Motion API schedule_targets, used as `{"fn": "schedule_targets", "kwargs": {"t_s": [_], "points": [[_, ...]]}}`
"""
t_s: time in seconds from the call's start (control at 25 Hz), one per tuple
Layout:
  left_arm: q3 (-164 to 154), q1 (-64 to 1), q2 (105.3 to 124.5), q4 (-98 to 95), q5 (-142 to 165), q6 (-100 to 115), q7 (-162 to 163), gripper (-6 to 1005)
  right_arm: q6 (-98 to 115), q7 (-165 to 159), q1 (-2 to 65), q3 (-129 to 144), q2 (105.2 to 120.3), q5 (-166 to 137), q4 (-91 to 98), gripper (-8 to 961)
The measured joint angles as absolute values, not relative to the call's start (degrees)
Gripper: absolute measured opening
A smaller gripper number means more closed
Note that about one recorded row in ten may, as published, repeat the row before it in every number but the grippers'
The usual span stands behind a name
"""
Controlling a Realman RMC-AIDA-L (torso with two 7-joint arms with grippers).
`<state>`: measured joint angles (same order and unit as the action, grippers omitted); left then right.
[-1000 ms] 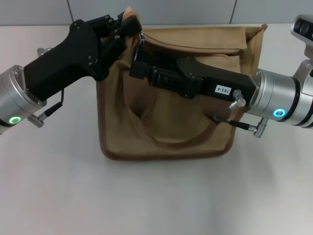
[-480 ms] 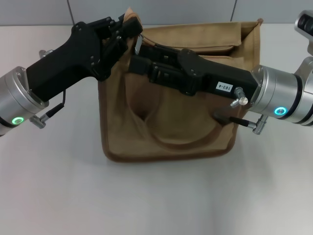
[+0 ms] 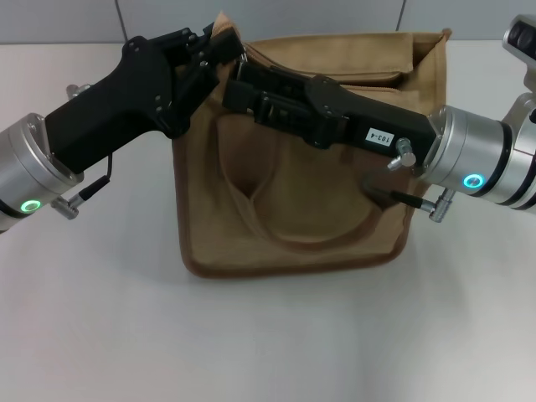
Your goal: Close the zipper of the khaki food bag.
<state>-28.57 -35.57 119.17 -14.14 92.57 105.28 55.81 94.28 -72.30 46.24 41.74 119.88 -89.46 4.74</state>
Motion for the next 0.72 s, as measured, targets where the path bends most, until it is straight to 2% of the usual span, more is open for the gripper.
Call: {"fn": "schedule_targets", "kwargs": {"t_s": [0.72], "points": [[-28.6, -35.2, 119.18, -14.2, 92.5, 106.0, 55.8, 92, 96.6, -71.4, 45.7, 41.6, 119.88, -88.7, 4.5, 639]]}}
